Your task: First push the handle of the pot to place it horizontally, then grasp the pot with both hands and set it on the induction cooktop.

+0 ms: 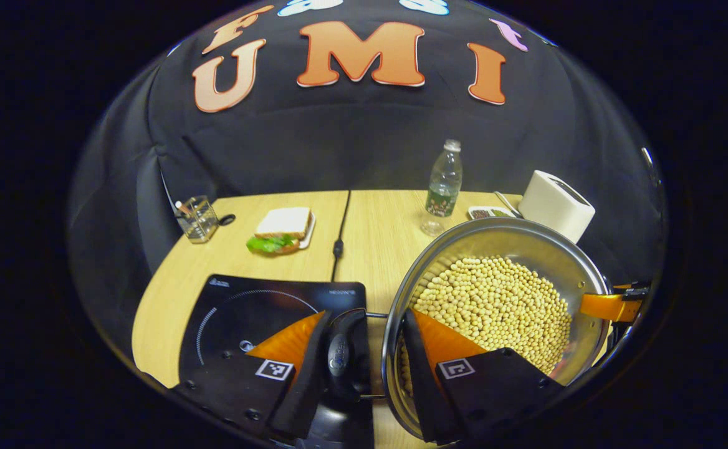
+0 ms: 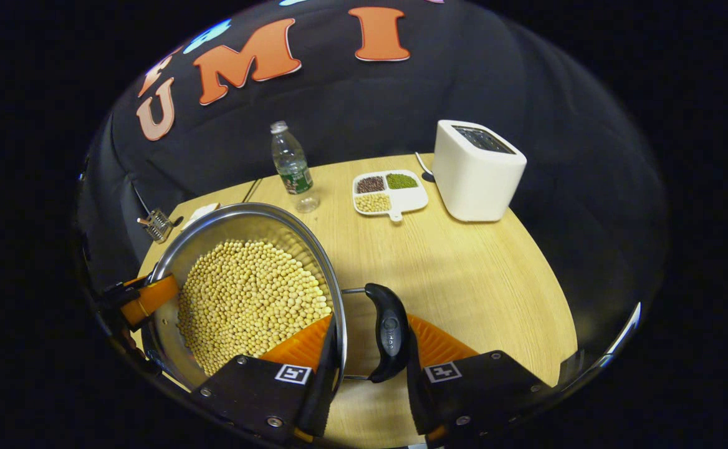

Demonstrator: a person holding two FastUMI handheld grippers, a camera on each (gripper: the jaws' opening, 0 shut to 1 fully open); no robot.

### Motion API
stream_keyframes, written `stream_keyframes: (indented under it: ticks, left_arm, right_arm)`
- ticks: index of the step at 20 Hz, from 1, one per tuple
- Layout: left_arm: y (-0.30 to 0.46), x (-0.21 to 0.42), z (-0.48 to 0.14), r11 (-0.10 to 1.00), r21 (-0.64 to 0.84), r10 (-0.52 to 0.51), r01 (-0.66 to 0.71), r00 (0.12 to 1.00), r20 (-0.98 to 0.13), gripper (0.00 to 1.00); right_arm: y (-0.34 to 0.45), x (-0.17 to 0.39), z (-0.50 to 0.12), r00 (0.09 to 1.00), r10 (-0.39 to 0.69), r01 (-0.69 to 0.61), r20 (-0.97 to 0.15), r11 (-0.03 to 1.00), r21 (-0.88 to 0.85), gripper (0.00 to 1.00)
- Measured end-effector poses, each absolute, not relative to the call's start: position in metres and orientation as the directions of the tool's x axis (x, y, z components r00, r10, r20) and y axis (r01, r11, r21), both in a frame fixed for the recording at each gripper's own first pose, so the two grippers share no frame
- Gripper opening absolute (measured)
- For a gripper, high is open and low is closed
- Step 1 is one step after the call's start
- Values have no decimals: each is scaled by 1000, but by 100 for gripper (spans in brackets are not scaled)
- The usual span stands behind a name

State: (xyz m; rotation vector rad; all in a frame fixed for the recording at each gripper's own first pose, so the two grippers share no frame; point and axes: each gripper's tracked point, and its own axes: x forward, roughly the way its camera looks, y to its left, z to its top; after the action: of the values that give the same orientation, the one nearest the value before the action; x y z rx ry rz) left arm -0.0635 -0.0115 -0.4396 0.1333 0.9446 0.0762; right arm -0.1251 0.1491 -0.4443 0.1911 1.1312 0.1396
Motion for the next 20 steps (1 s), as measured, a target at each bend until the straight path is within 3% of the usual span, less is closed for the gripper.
stream_keyframes:
  ticks: [2, 4, 6, 7, 20]
  left_arm:
    - [2, -61, -428, 989, 144, 143, -46, 585, -798, 70]
    - [14, -61, -422, 988, 116, 154, -103, 573, -805, 70]
    - [35, -59, -412, 984, 135, 180, -120, 585, -791, 70]
    - [43, -59, -403, 981, 147, 196, -130, 595, -779, 69]
    - [184, -75, -326, 920, 192, 368, -341, 587, -721, 68]
  right_arm:
    - [162, -117, -431, 430, 226, -43, -874, 972, 230, 47]
    - [178, -108, -420, 447, 243, -73, -861, 969, 236, 52]
    - [195, -100, -408, 457, 260, -103, -851, 965, 240, 47]
    - [204, -96, -402, 466, 272, -110, -842, 962, 250, 51]
    - [363, -61, -343, 477, 421, -305, -771, 902, 304, 49]
